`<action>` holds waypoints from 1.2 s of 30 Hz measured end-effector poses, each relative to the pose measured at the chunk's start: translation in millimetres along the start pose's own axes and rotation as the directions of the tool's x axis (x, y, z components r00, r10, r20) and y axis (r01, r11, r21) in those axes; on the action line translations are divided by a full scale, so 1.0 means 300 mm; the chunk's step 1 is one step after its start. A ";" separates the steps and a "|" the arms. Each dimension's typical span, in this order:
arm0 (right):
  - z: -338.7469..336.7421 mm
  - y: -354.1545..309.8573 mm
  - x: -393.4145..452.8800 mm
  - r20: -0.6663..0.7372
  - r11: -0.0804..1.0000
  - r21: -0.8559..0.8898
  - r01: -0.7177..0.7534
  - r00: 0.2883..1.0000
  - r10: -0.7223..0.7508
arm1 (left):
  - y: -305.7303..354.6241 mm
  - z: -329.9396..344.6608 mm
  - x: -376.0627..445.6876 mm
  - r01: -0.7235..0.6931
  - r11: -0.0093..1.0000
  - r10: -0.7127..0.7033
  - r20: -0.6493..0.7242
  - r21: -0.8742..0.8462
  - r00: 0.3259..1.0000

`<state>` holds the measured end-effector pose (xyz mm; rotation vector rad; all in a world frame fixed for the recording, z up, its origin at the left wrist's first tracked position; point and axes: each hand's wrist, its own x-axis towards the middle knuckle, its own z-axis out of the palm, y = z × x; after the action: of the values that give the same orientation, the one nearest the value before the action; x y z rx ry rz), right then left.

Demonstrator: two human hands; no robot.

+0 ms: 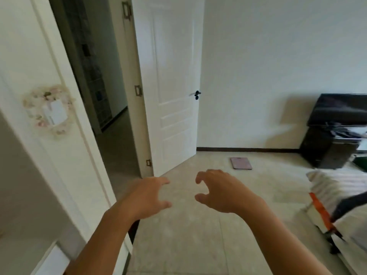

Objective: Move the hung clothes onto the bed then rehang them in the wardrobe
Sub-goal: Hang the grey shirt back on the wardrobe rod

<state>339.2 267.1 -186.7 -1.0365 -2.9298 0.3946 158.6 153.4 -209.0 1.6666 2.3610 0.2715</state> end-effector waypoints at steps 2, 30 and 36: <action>-0.018 0.137 -0.069 -0.022 0.998 0.008 -0.067 0.997 0.068 | 0.143 0.051 0.071 -0.065 0.998 0.065 0.026 0.004 0.998; -0.166 1.457 -0.736 -0.153 0.557 0.216 -0.802 0.536 0.830 | 1.751 0.559 0.848 -0.868 0.495 0.837 0.287 -0.035 0.466; -0.227 1.645 -0.708 -0.164 0.424 0.262 -0.867 0.393 0.905 | 1.992 0.604 1.062 -0.934 0.348 0.895 0.325 -0.082 0.305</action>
<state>816.1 521.2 -222.7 -2.3495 -1.7613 0.3662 647.2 655.3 -238.7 2.7201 0.9080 0.0081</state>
